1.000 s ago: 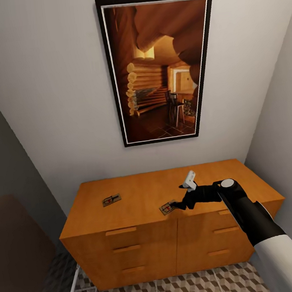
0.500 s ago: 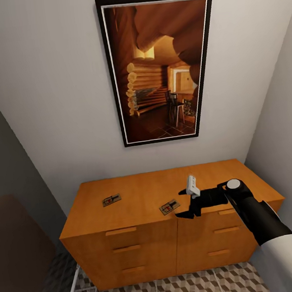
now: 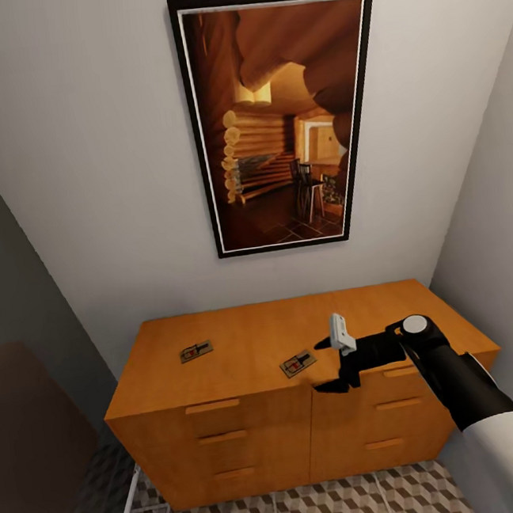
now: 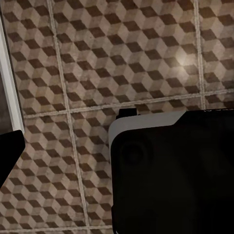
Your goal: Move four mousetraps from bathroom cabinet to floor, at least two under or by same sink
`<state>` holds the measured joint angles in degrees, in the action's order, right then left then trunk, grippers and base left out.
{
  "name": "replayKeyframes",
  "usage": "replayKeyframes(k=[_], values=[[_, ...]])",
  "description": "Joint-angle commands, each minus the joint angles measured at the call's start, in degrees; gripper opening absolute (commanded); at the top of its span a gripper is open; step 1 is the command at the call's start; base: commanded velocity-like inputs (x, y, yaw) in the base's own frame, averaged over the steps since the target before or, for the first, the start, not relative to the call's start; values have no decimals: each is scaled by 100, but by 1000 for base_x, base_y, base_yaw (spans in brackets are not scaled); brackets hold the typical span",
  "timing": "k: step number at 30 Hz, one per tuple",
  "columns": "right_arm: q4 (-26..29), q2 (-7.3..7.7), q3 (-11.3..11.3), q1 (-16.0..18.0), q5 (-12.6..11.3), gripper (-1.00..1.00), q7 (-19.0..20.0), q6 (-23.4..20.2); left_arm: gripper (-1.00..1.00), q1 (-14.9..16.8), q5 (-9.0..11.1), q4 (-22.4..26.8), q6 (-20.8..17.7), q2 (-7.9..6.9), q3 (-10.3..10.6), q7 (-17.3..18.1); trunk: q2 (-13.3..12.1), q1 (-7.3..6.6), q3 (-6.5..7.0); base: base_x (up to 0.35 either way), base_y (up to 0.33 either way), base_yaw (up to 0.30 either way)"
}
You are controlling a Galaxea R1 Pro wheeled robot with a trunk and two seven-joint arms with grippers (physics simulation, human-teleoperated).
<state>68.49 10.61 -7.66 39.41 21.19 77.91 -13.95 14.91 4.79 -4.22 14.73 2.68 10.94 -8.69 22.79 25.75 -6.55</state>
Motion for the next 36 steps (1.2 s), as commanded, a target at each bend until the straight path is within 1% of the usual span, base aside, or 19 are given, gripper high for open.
replayKeyframes(k=[1, 8, 16, 22, 30, 36], values=[[22, 21, -3, 5, 15, 100, 66, -54, 100, 12, 49, -27, 44, 4, 49, -10, 13, 4, -13, 0, 0, 0], [202, 119, 15, 9, 31, 100, 242, -38, 100, 12, 49, -28, 47, 4, 49, -8, 13, 4, -13, 0, 0, 0], [470, 143, 15, 11, 34, 100, 278, -49, 100, 12, 49, -31, 48, 4, 49, -7, 13, 4, -13, 0, 0, 0], [543, 160, 11, 11, 34, 100, 284, -45, 100, 12, 49, -34, 48, 4, 49, -5, 13, 4, -13, 0, 0, 0], [566, 460, 17, 9, 23, 100, 286, -39, 100, 12, 49, -35, 48, 4, 52, -3, 13, 4, -13, 0, 0, 0], [567, 570, 27, 10, 13, 100, 286, -35, 100, 12, 49, -35, 48, 4, 51, -1, 13, 4, -13, 0, 0, 0]])
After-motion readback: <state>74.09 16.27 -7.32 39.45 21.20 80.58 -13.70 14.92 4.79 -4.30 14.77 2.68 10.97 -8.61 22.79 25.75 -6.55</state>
